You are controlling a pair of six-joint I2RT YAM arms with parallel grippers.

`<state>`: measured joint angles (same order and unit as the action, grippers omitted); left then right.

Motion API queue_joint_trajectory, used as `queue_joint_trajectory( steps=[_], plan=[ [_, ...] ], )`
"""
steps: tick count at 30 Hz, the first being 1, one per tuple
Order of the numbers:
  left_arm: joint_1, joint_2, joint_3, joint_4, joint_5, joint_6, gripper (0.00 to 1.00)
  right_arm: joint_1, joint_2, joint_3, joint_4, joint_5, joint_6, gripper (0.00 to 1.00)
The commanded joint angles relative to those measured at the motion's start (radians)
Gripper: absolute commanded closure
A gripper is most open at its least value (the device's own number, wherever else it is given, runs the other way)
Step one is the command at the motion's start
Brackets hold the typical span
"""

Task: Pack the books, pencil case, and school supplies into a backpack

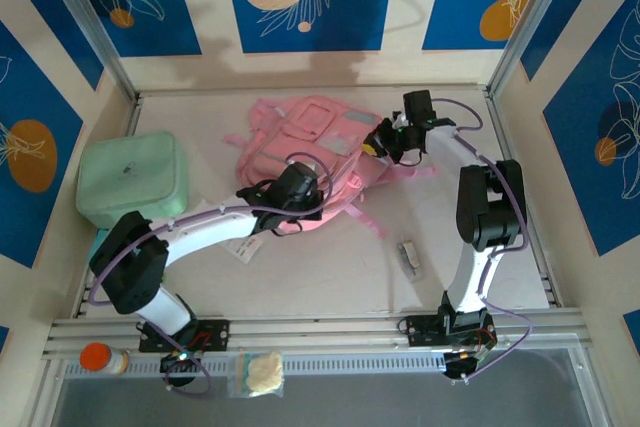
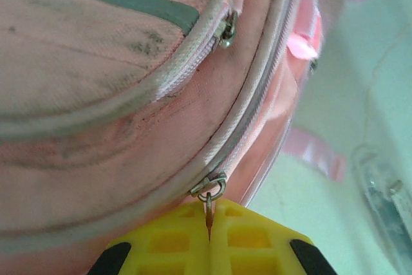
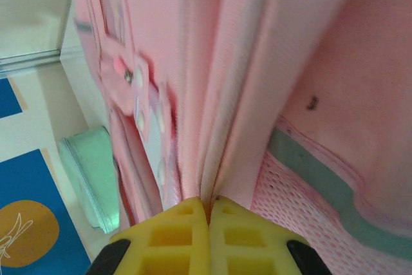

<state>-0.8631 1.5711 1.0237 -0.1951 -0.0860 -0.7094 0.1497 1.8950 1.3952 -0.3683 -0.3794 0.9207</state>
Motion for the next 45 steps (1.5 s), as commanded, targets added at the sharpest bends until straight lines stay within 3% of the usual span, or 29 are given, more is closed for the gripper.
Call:
queue_joint_trajectory(
  steps=[1,5,9,14,18,25,34,36,42,45],
  plan=[
    [-0.010,0.013,0.037,-0.035,-0.030,-0.034,1.00,-0.015,-0.042,-0.007,0.007,-0.042,-0.060,0.87],
    [-0.007,0.016,0.064,-0.050,-0.049,-0.010,1.00,-0.011,-0.156,-0.121,-0.017,-0.056,-0.076,0.67],
    [-0.006,0.026,0.070,-0.022,-0.030,-0.002,1.00,0.049,-0.260,-0.257,-0.002,-0.071,-0.021,0.55],
    [-0.007,0.035,0.068,-0.019,-0.032,-0.008,1.00,0.171,-0.326,-0.381,0.113,-0.034,0.128,0.51],
    [-0.007,0.036,0.073,-0.015,-0.024,-0.004,1.00,0.253,-0.295,-0.380,0.155,0.050,0.206,0.52],
    [-0.007,0.056,0.079,-0.008,-0.005,0.001,1.00,0.282,-0.190,-0.303,0.209,0.077,0.197,0.66],
    [0.004,0.002,0.034,-0.084,-0.060,0.055,1.00,0.238,-0.220,-0.257,0.049,0.109,0.005,0.95],
    [0.028,-0.032,-0.012,-0.076,-0.030,0.085,1.00,0.204,-0.227,-0.258,0.010,0.086,-0.054,1.00],
    [0.131,-0.111,-0.119,-0.104,0.032,0.146,1.00,0.089,-0.213,-0.218,-0.043,0.034,-0.172,1.00],
    [0.136,-0.125,-0.121,-0.107,0.043,0.160,1.00,0.055,-0.168,-0.164,-0.049,-0.002,-0.179,1.00]
  ],
)
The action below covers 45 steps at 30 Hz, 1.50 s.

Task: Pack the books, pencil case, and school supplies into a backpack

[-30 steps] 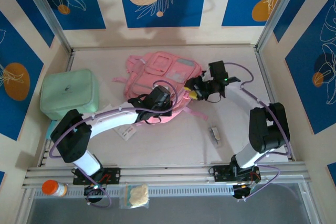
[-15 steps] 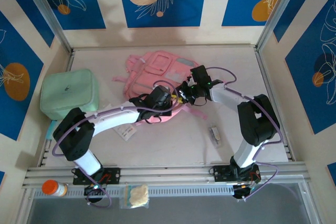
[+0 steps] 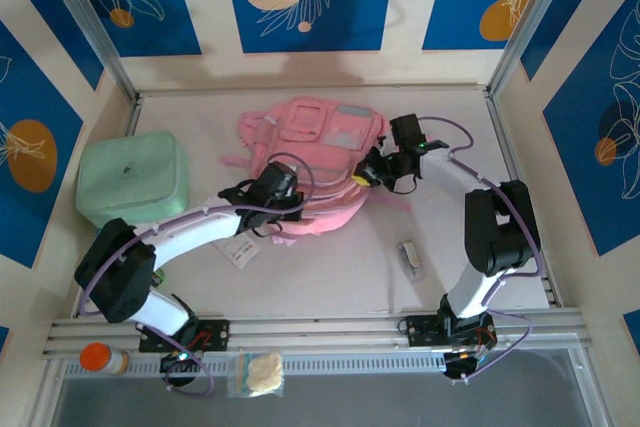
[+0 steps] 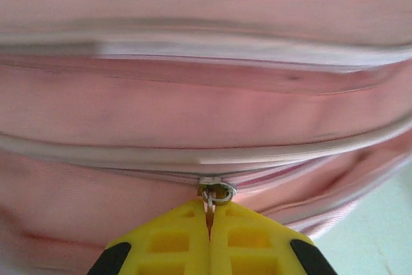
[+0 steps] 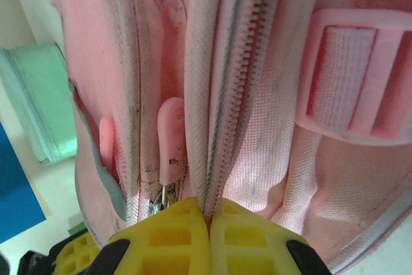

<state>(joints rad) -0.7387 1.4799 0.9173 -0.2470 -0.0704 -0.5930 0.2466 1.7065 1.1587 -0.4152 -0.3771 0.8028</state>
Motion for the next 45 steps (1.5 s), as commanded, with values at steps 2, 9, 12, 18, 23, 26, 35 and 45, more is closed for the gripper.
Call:
queue_joint_trajectory(
  steps=[2,9,12,18,23,26,35,45],
  plan=[
    [0.010,-0.030,-0.005,-0.049,0.059,0.033,1.00,-0.040,0.044,0.106,-0.016,-0.016,-0.058,1.00],
    [-0.015,-0.024,-0.001,0.036,0.096,-0.051,1.00,-0.022,-0.048,0.024,-0.015,-0.034,-0.002,0.72],
    [-0.024,-0.025,0.001,0.060,0.099,-0.058,1.00,0.003,-0.135,-0.077,0.004,-0.024,0.063,0.58],
    [-0.039,-0.009,0.023,0.061,0.096,-0.048,1.00,0.148,-0.253,-0.249,0.171,0.013,0.310,0.43],
    [-0.043,-0.001,0.025,0.069,0.117,-0.052,1.00,0.260,-0.239,-0.294,0.323,0.122,0.515,0.40],
    [-0.050,0.001,0.027,0.076,0.113,-0.054,1.00,0.310,-0.187,-0.243,0.329,0.203,0.543,0.41],
    [-0.060,0.015,0.031,0.070,0.084,-0.056,1.00,0.340,-0.070,-0.147,0.312,0.319,0.482,0.84],
    [-0.058,-0.093,-0.056,-0.063,-0.100,-0.015,1.00,0.151,-0.181,-0.195,0.186,0.112,0.175,1.00]
  ],
)
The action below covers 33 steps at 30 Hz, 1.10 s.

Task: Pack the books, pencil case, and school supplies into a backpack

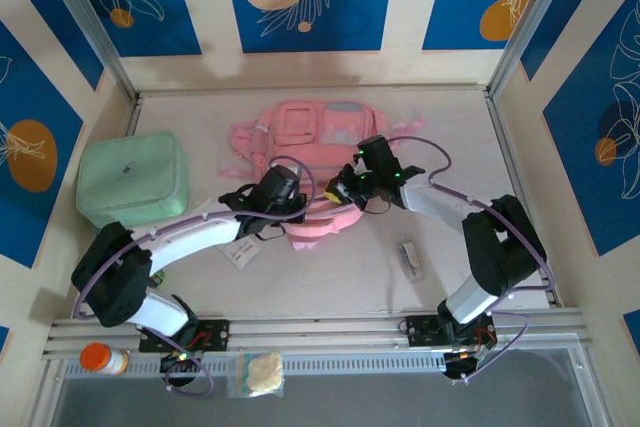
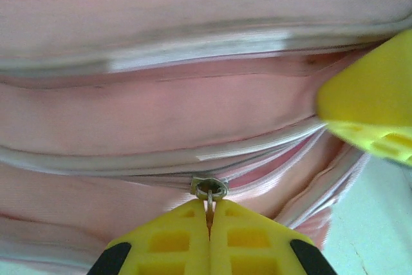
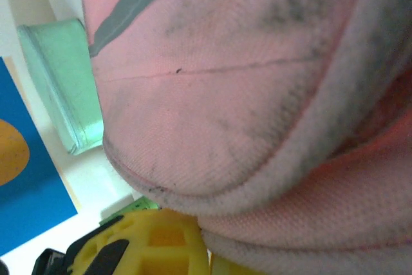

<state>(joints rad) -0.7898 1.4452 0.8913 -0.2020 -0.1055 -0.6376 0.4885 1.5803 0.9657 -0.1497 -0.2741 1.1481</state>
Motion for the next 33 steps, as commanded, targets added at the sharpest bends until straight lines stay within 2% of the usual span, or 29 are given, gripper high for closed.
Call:
queue_joint_trajectory(
  steps=[1,5,8,12,13,15,17,21,26,33],
  plan=[
    [-0.004,-0.061,-0.036,-0.112,-0.066,0.037,1.00,-0.121,-0.062,0.005,-0.103,-0.003,-0.204,1.00],
    [0.011,-0.042,-0.043,-0.128,-0.063,0.057,1.00,-0.270,-0.037,0.070,-0.161,-0.122,-0.278,1.00],
    [0.023,-0.026,-0.034,-0.112,-0.038,0.061,1.00,-0.300,-0.017,0.109,-0.179,-0.157,-0.296,1.00],
    [0.022,-0.013,-0.019,-0.041,0.019,0.052,1.00,-0.240,-0.032,0.083,-0.167,-0.153,-0.254,1.00],
    [0.022,-0.007,-0.013,-0.032,0.026,0.050,1.00,-0.220,-0.041,0.069,-0.161,-0.147,-0.235,0.95],
    [0.023,0.006,0.006,-0.028,0.032,0.049,1.00,-0.174,-0.064,0.028,-0.140,-0.128,-0.182,0.76],
    [0.022,0.016,0.014,-0.023,0.036,0.047,1.00,-0.129,-0.094,-0.018,-0.096,-0.096,-0.124,0.63],
    [0.023,0.023,0.014,-0.002,0.043,0.042,1.00,-0.022,-0.107,-0.055,-0.026,0.011,-0.027,0.47],
    [0.023,0.018,0.000,0.025,0.030,0.029,1.00,0.059,-0.039,-0.030,0.025,0.119,0.046,0.43],
    [0.023,0.012,-0.005,0.036,0.030,0.022,1.00,0.123,0.040,0.022,0.040,0.236,0.073,0.46]
  ],
)
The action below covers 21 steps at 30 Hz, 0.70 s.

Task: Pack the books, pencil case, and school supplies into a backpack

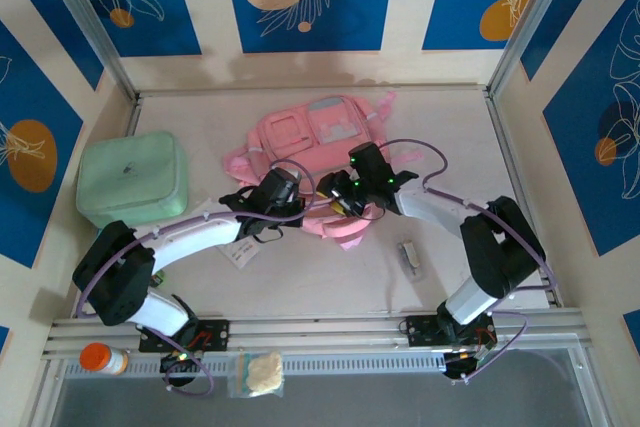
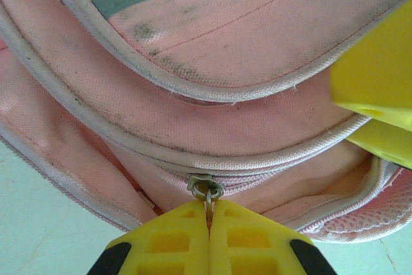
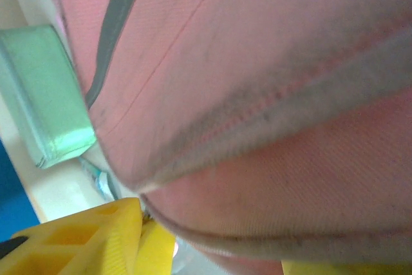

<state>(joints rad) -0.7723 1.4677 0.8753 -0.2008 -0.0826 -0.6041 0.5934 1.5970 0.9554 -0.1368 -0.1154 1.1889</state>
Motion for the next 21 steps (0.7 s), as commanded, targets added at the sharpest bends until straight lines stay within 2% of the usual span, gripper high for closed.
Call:
queue_joint_trajectory(
  steps=[1,4,8,13,17,21],
  plan=[
    [0.004,-0.012,0.011,0.035,0.006,-0.011,1.00,0.015,0.028,0.038,0.031,0.085,0.029,0.48],
    [0.006,-0.011,0.013,0.022,-0.010,-0.005,1.00,0.010,0.029,0.069,0.017,0.100,0.003,0.56],
    [0.005,-0.010,0.006,0.018,-0.027,-0.001,1.00,0.005,0.022,0.106,-0.025,0.112,-0.039,0.76],
    [0.013,-0.009,-0.006,0.009,-0.079,0.013,1.00,-0.007,0.025,0.128,-0.053,0.099,-0.084,0.93],
    [0.052,-0.013,-0.027,0.011,-0.102,0.035,1.00,-0.030,0.025,0.148,-0.085,0.082,-0.123,1.00],
    [0.087,-0.057,-0.069,0.055,-0.136,0.069,1.00,-0.052,0.008,0.152,-0.124,0.074,-0.167,1.00]
  ],
)
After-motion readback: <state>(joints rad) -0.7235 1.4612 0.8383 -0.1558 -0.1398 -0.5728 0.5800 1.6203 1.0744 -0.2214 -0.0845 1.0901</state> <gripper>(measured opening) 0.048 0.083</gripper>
